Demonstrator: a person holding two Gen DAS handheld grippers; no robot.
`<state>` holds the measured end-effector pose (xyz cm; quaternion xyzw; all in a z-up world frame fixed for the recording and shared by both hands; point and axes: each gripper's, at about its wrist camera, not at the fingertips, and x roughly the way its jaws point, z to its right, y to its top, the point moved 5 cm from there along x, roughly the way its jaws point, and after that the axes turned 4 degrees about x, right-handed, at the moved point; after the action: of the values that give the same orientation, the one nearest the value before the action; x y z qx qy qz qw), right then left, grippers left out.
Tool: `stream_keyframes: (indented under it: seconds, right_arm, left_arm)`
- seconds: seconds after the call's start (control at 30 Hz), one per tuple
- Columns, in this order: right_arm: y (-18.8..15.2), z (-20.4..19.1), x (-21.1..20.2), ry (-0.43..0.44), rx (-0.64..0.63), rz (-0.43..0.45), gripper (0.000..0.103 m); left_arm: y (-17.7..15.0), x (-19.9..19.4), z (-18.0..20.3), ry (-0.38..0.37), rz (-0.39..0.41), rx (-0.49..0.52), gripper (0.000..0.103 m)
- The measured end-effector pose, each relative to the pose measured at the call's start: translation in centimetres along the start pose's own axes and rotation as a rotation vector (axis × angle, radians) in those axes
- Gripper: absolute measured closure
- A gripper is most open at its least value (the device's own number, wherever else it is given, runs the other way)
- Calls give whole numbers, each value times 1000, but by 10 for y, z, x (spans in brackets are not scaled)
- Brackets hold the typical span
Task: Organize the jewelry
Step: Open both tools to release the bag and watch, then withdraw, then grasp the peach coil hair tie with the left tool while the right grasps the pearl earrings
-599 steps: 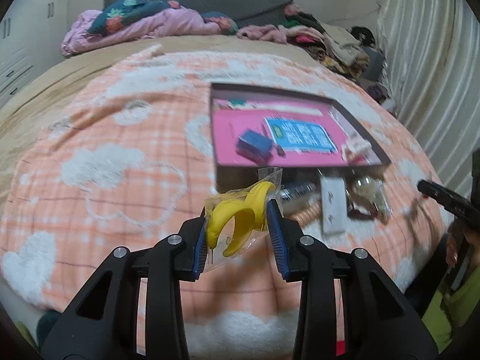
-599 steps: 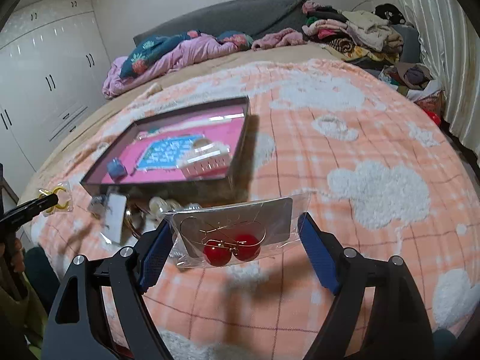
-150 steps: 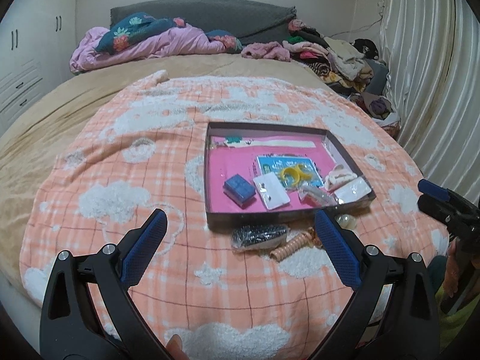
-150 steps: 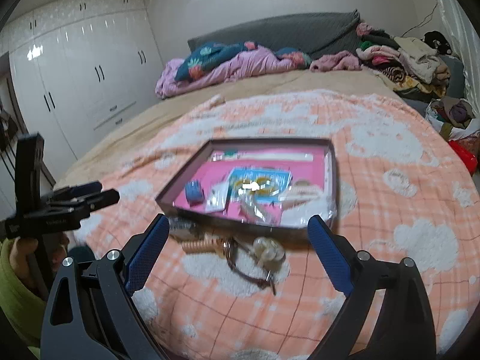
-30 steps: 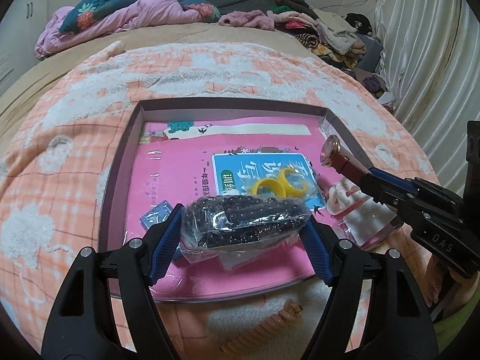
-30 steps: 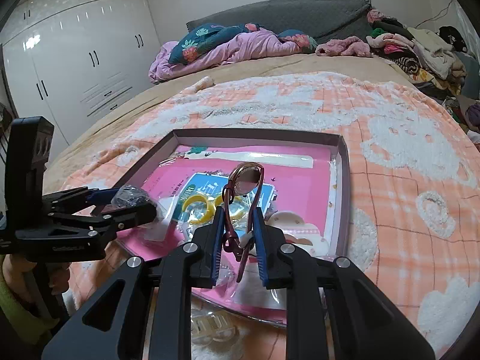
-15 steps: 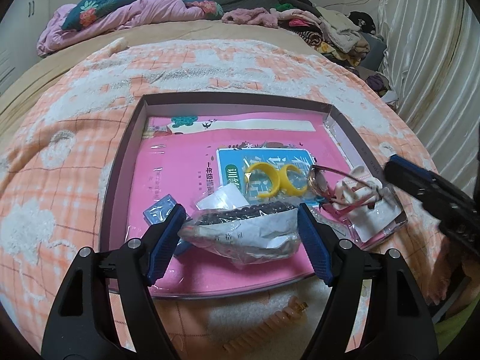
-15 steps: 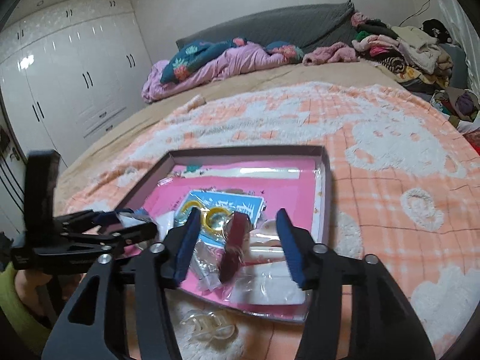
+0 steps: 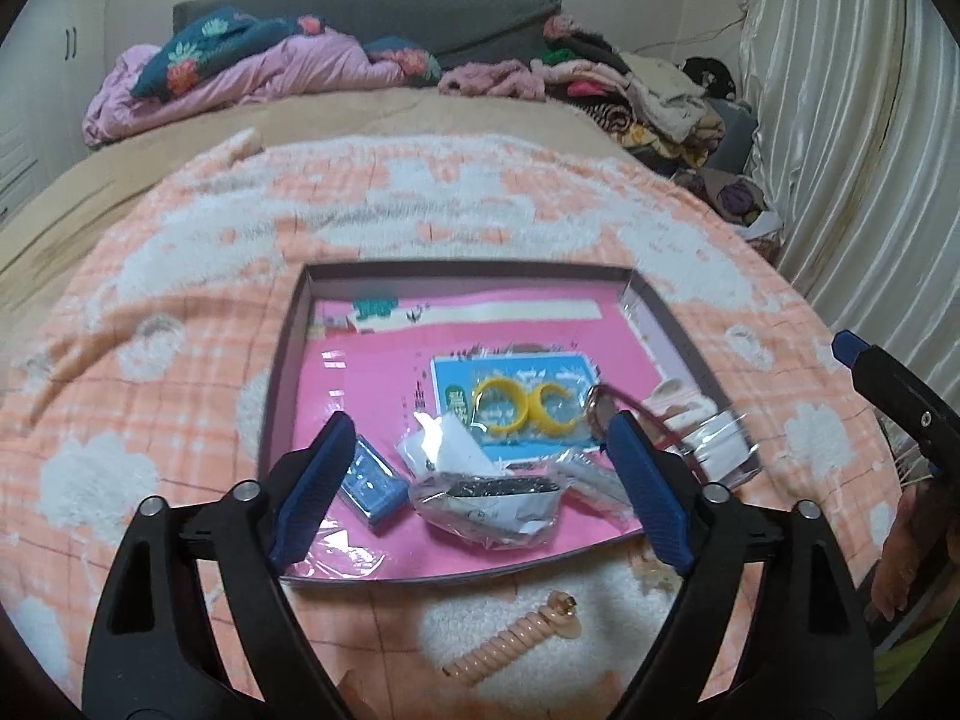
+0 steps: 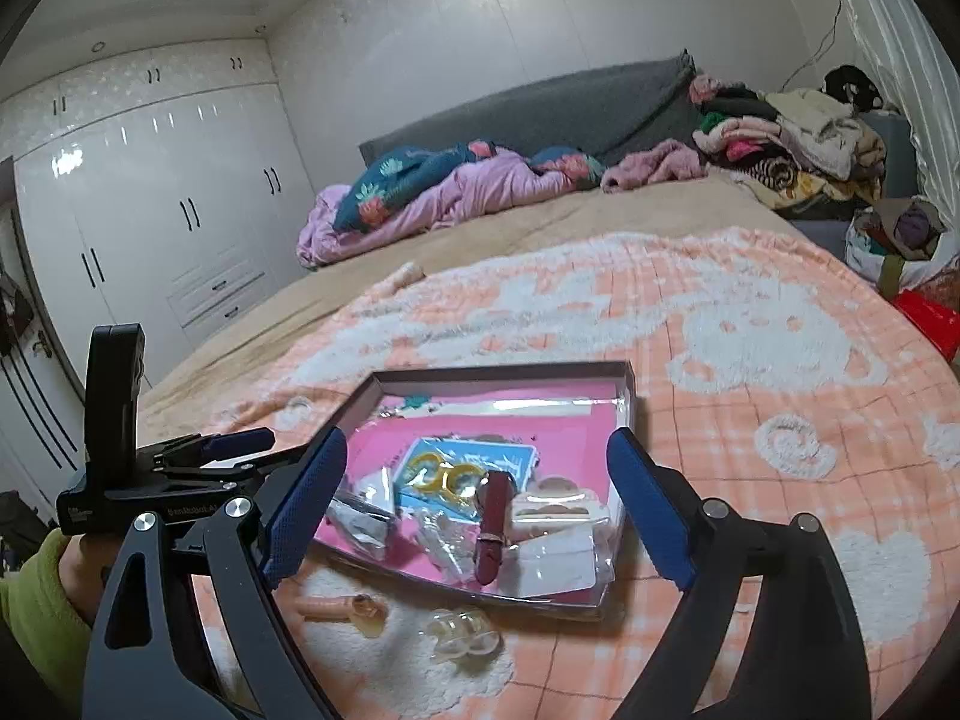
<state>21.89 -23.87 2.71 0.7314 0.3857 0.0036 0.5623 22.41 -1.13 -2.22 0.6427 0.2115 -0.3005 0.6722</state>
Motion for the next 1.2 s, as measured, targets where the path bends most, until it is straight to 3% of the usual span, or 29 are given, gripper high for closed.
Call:
stream_keyframes:
  seconds: [0.27, 0.53, 1.2]
  right_arm:
    - [3, -16, -25, 16, -17, 23, 14]
    - [-13, -33, -32, 2, -59, -9, 14]
    - [-71, -31, -5, -59, -83, -177, 14]
  left_arm:
    - [6, -34, -2, 12, 57, -3, 14]
    - [-6, -51, -7, 20, 59, 15, 12]
    - [-65, -44, -10, 13, -44, 60, 11]
